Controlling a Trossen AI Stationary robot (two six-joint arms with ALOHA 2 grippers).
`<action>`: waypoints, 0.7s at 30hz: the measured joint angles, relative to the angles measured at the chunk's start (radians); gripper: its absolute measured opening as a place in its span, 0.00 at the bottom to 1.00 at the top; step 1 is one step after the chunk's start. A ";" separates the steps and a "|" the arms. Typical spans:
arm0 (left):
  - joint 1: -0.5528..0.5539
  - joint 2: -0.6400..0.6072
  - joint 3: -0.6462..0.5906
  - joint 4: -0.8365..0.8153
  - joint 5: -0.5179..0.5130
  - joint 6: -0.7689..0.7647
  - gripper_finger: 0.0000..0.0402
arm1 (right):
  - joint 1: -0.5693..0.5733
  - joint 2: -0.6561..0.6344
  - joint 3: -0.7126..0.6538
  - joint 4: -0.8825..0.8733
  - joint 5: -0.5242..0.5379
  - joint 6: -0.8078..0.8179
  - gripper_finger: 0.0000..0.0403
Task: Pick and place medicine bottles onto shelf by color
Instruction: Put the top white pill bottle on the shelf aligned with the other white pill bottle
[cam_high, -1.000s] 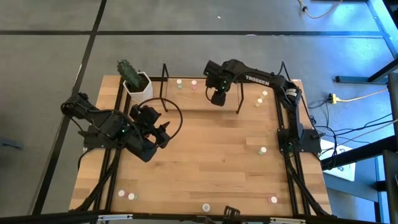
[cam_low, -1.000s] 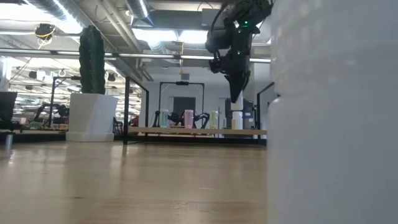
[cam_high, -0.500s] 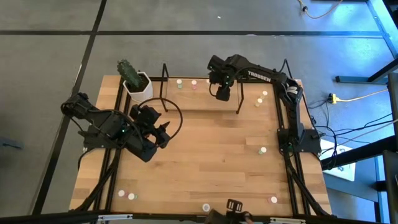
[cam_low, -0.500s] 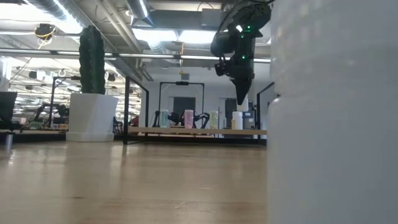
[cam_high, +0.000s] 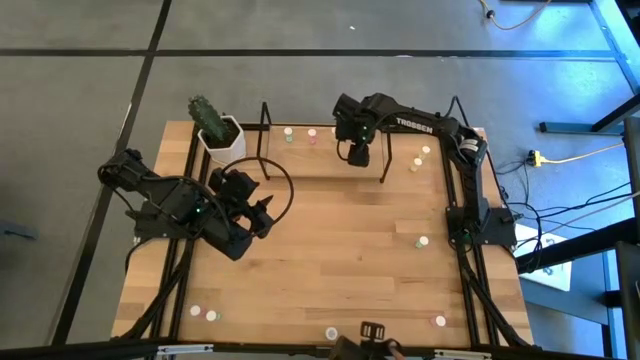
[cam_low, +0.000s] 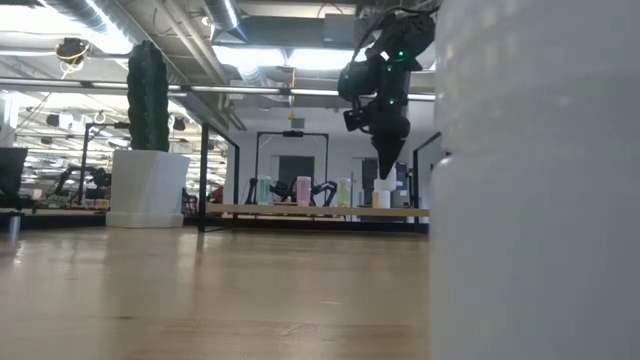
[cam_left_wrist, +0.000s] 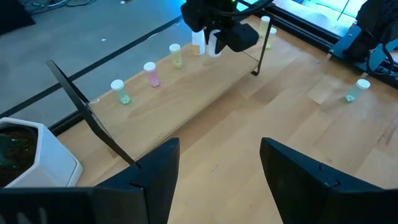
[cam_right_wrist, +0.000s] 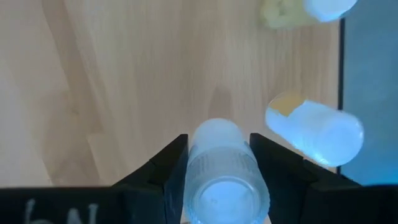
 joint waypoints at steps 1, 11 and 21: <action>0.000 0.000 0.000 0.000 0.000 0.000 0.54 | 0.000 0.000 0.000 0.007 0.000 -0.002 0.41; 0.000 0.000 0.000 0.000 0.000 0.000 0.54 | -0.002 0.000 0.000 0.019 0.001 0.005 0.41; 0.000 0.000 0.000 0.000 0.000 0.000 0.54 | -0.013 0.000 -0.001 0.015 0.003 0.120 0.41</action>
